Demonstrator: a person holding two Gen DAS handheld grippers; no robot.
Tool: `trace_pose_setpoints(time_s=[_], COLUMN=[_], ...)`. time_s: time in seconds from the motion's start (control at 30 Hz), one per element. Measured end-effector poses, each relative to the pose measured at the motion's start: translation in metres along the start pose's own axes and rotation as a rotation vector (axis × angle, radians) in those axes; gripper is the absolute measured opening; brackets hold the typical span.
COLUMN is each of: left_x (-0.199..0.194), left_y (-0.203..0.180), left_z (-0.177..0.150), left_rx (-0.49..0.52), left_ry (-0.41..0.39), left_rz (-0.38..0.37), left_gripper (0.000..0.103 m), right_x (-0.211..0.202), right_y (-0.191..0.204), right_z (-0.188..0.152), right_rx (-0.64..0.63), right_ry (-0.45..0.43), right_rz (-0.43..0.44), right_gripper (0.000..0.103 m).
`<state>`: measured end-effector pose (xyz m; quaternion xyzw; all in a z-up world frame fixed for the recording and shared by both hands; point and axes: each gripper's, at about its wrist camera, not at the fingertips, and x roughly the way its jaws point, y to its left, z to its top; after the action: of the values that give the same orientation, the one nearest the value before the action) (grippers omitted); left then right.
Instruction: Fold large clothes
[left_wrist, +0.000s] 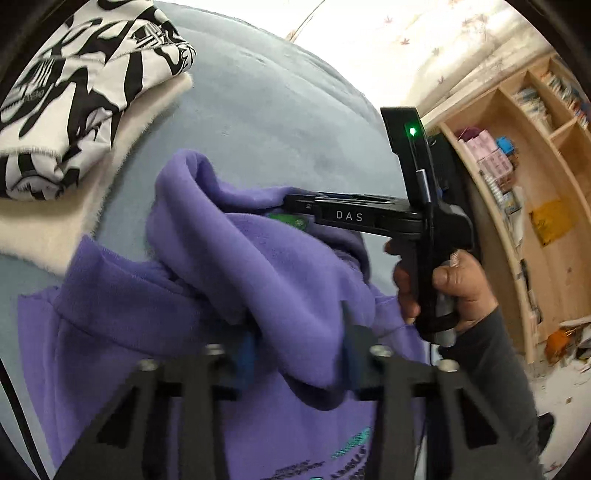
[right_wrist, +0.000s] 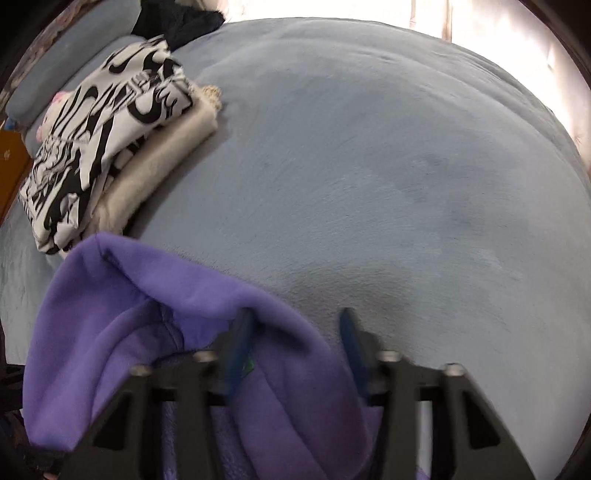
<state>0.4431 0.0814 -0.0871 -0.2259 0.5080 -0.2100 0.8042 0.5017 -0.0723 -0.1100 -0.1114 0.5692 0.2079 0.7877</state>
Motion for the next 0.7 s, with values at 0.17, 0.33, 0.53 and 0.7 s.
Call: trace_pose_setpoints(time_s=[0.17, 0.33, 0.53, 0.7], left_x=[-0.012, -0.039, -0.061, -0.046], left_y=[-0.022, -0.059, -0.081, -0.060], left_z=[0.010, 0.016, -0.037, -0.103], left_rx=[0.138, 0.342, 0.556, 0.582], left_ry=[-0.053, -0.185, -0.339, -0.309], left_rz=[0.134, 0.256, 0.291, 0.342], left_gripper=[0.012, 0.010, 0.010, 0.011], right_x=[-0.022, -0.111, -0.178, -0.151], right_y=[0.003, -0.032, -0.049, -0.025], right_z=[-0.005, -0.054, -0.192, -0.297], right_rx=[0.017, 0.239, 0.372, 0.405], right_ry=[-0.082, -0.437, -0.695, -0.571], right_rz=[-0.066, 0.030, 0.140, 0.090], right_gripper=[0.005, 0.005, 0.005, 0.008])
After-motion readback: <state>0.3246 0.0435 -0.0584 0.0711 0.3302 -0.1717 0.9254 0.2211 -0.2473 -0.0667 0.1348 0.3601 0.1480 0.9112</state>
